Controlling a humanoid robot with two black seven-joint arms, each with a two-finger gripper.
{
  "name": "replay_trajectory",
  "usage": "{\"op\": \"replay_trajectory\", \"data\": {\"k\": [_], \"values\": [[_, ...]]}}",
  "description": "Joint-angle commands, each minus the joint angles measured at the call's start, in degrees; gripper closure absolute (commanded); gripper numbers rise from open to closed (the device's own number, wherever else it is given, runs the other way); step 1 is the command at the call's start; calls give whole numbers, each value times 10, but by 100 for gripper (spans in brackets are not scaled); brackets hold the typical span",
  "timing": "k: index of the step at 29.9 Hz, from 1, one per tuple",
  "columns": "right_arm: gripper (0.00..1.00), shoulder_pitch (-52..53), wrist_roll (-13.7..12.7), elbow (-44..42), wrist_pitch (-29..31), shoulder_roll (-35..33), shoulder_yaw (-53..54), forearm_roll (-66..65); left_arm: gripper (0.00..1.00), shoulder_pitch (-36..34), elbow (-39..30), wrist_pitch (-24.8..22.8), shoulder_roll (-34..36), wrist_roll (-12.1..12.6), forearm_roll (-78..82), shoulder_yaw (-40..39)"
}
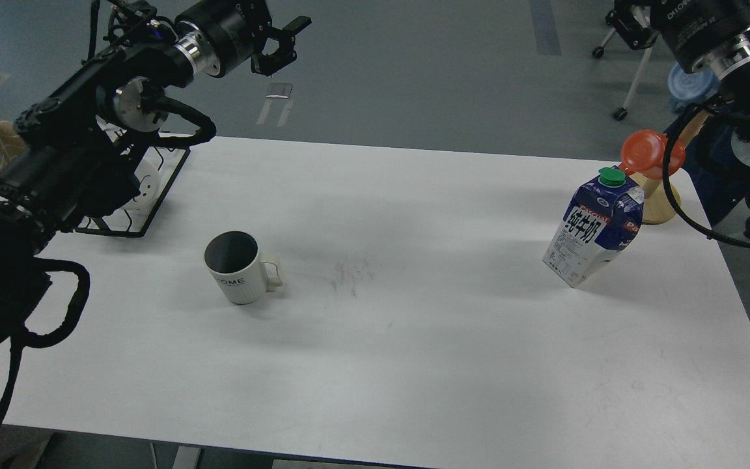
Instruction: Place cup and milk with both arms
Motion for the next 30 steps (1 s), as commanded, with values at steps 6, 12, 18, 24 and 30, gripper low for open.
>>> {"op": "replay_trajectory", "data": {"k": [6, 12, 18, 24, 30], "values": [[0, 3, -1, -2, 0, -2, 0, -1, 1, 16, -3, 0, 5, 7, 1, -7], [0, 4, -1, -2, -1, -2, 0, -2, 1, 19, 8, 0, 13, -3, 0, -19], [0, 4, 1, -3, -11, -2, -5, -3, 1, 14, 12, 0, 7, 1, 2, -16], [0, 2, 8, -4, -12, -2, -10, -4, 1, 18, 12, 0, 9, 3, -1, -23], [0, 5, 8, -13, -5, 0, -10, -4, 1, 15, 10, 0, 7, 3, -4, -23]]}}
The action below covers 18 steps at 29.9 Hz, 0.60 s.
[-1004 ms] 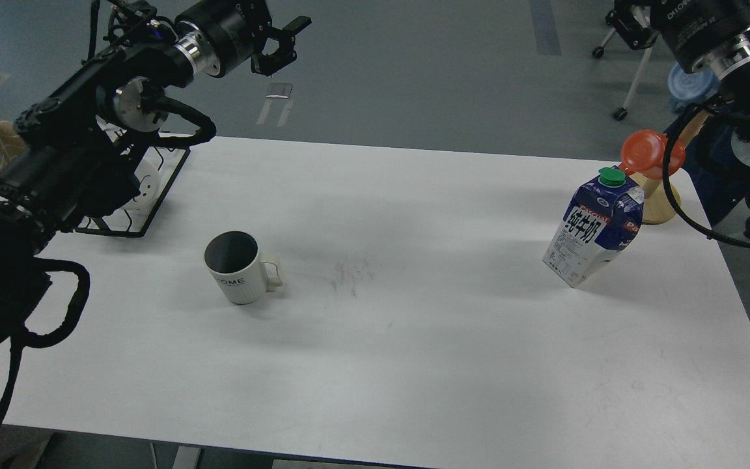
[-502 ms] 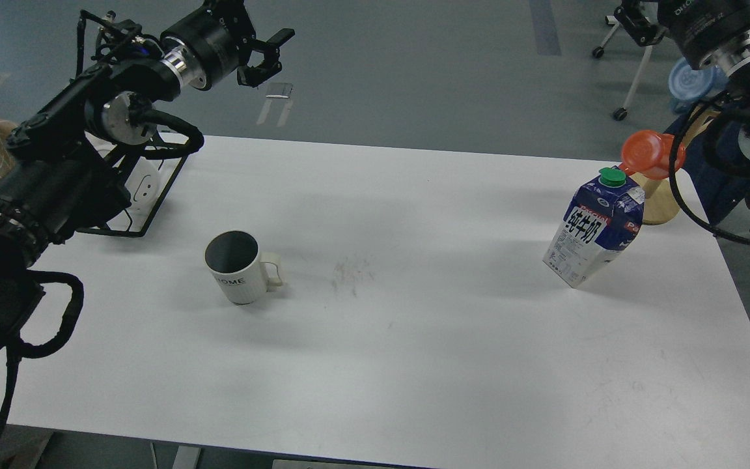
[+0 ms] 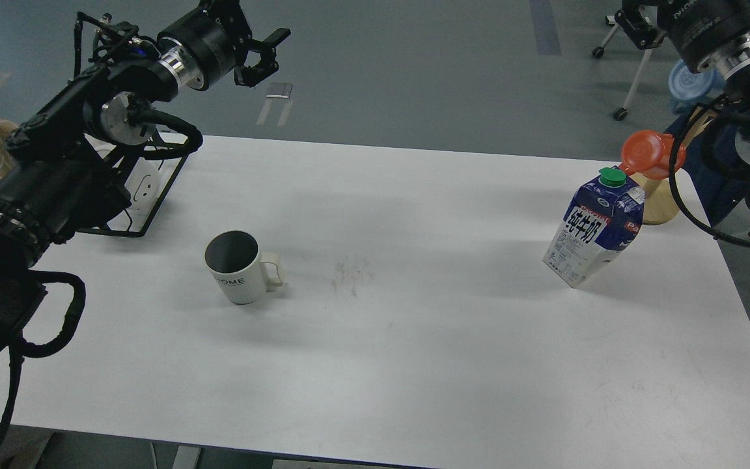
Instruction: Place cup and milk with both arms
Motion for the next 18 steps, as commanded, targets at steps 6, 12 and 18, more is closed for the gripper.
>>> {"op": "replay_trajectory", "data": {"k": [6, 12, 18], "values": [[0, 4, 9, -6, 5, 2, 1, 3, 1, -2, -4, 0, -9, 1, -1, 1], [0, 2, 15, -6, 8, 0, 1, 4, 1, -2, -9, 0, -13, -7, -1, 0], [0, 0, 14, -6, 9, 6, 1, 3, 2, 5, -46, 0, -12, -21, -1, -1]]}}
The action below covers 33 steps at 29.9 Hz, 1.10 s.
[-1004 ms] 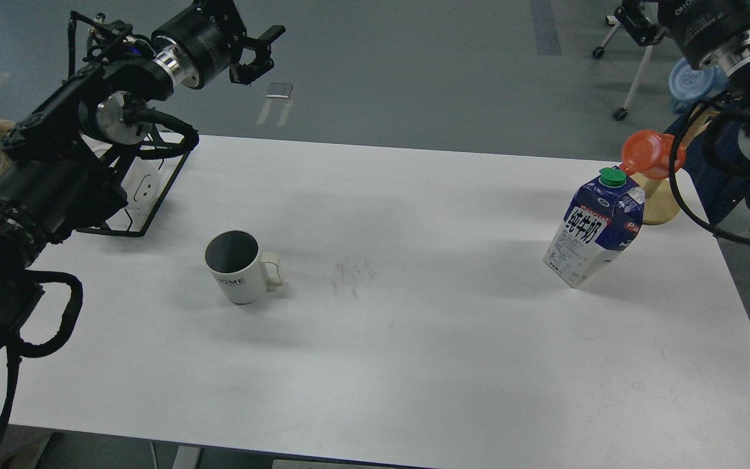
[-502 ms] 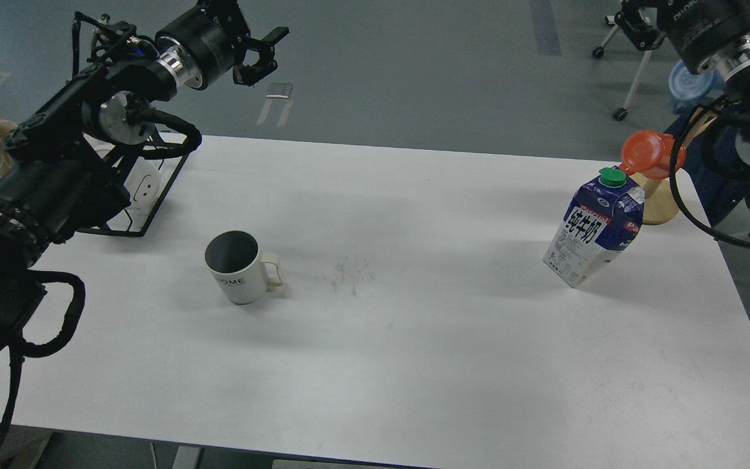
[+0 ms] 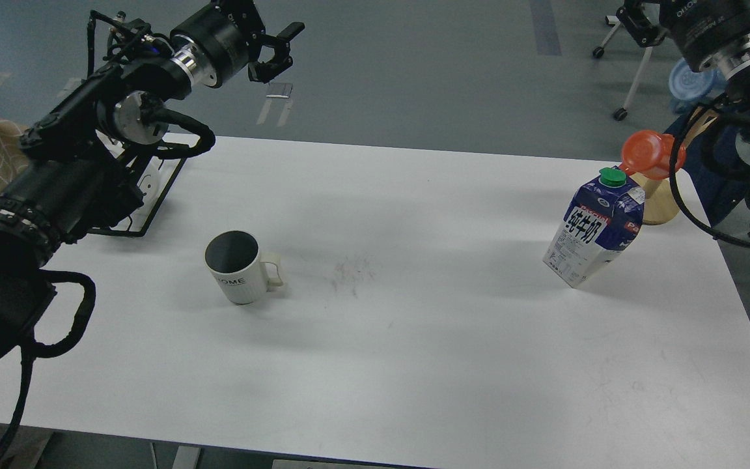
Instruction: Place cup and milk with both arms
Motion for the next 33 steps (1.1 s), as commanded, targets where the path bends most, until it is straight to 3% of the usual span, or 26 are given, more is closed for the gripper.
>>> {"op": "replay_trajectory", "data": {"k": [1, 9, 14, 23, 33], "values": [[0, 0, 0, 1, 0, 3, 0, 0, 2, 11, -36, 0, 8, -2, -1, -2], [0, -3, -1, 3, 0, 3, -1, 0, 2, 51, -115, 0, 32, -3, 0, -26], [0, -3, -1, 4, 0, 3, -1, 0, 2, 56, -116, 0, 33, -10, 0, -40], [0, 1, -3, 4, 0, -1, -11, 0, 6, 62, -116, 0, 37, -74, 1, -42], [0, 1, -1, 3, 0, -3, -13, 0, 4, 66, -117, 0, 32, -64, 9, -39]]}}
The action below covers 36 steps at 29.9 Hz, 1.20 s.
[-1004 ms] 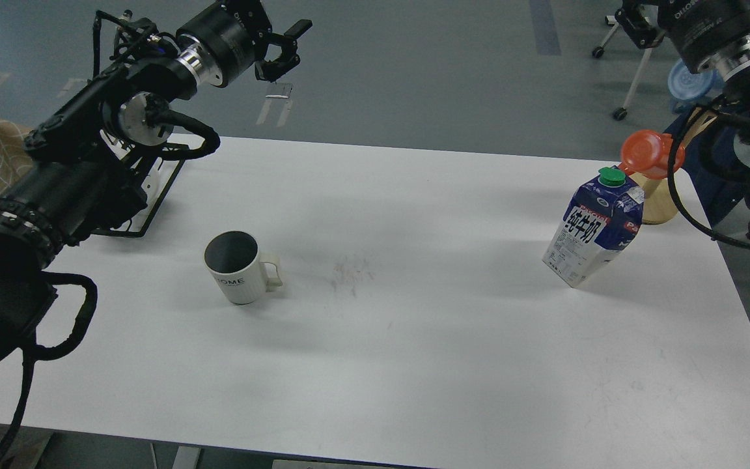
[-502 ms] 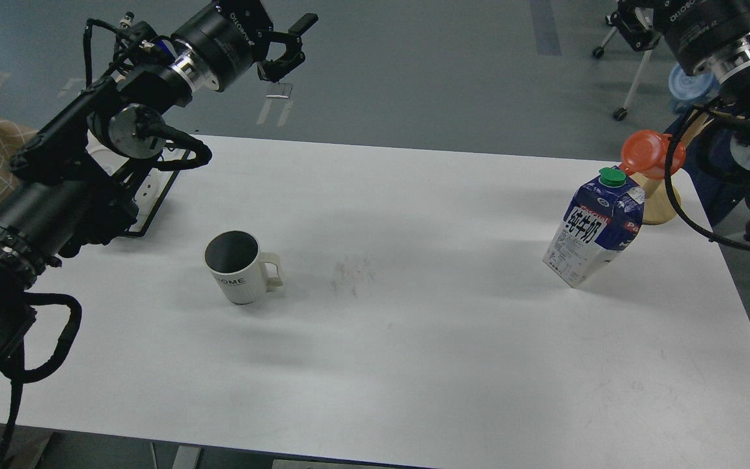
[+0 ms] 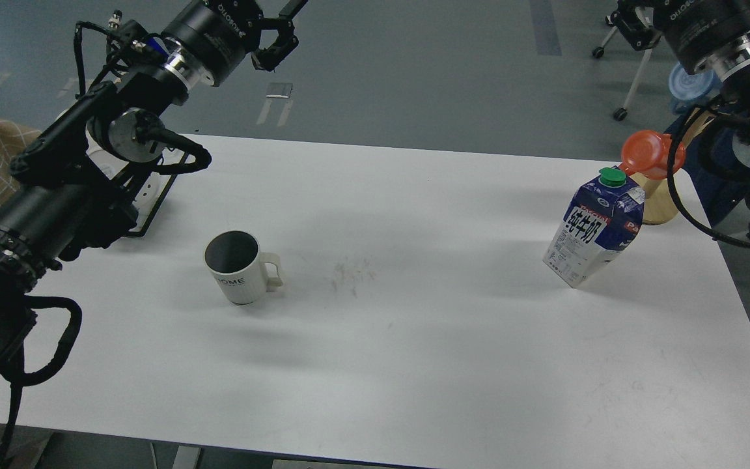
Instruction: Place cup and milk with both arms
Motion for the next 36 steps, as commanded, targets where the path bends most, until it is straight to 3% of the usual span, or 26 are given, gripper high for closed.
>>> {"op": "replay_trajectory", "data": {"k": [1, 7, 27, 32, 36], "values": [[0, -1, 1, -2, 0, 0, -1, 0, 3, 4, -1, 0, 0, 2, 2, 0], [0, 4, 1, 0, 0, -2, -14, -3, 2, 4, -10, 0, 11, 9, 12, 6], [0, 2, 2, 35, 0, -32, -36, -9, 2, 48, -170, 0, 128, 22, 84, 40], [0, 3, 2, 38, 0, -36, -50, -9, 2, 53, -191, 0, 170, 33, 191, 58], [0, -2, 3, 38, 0, -37, -50, -8, 2, 55, -270, 0, 242, 35, 319, 70]]}}
